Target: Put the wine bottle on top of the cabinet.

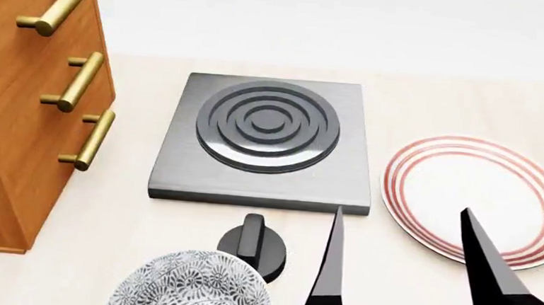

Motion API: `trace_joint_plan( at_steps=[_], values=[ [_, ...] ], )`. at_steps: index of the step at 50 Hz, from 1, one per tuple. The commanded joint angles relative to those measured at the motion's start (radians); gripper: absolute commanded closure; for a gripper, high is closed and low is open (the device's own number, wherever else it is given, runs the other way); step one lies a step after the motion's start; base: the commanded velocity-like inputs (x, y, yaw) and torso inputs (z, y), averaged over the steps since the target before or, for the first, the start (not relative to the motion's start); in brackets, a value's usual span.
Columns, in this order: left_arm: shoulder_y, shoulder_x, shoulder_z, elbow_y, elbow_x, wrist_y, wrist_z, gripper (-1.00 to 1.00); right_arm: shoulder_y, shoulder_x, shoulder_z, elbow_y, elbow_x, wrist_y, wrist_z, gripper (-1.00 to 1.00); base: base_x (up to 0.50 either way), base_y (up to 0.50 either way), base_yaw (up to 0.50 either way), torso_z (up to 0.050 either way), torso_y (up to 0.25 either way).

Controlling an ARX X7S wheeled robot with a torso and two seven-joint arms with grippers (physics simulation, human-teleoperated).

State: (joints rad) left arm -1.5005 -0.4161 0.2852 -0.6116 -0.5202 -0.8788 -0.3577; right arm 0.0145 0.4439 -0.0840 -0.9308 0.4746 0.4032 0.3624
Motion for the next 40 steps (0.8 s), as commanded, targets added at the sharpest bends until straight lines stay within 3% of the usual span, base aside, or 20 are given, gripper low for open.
trace_joint_plan(
  at_steps=[1,14,40],
  values=[
    [0.069,-0.002,-0.009,0.023,-0.012,0.029,-0.015,1.0,-0.001,0.003,-0.013,0.012,-0.004,-0.011,0.002,-1.0,0.0,0.0,0.0,0.0,0.0],
    [0.168,-0.011,-0.022,0.047,-0.012,0.088,-0.023,1.0,0.001,0.008,-0.026,0.019,-0.004,-0.015,0.006,-1.0,0.0,0.0,0.0,0.0,0.0],
    [0.197,-0.015,-0.034,0.06,-0.022,0.094,-0.032,1.0,0.005,0.017,-0.042,0.029,-0.001,-0.023,0.014,-1.0,0.0,0.0,0.0,0.0,0.0]
  ],
)
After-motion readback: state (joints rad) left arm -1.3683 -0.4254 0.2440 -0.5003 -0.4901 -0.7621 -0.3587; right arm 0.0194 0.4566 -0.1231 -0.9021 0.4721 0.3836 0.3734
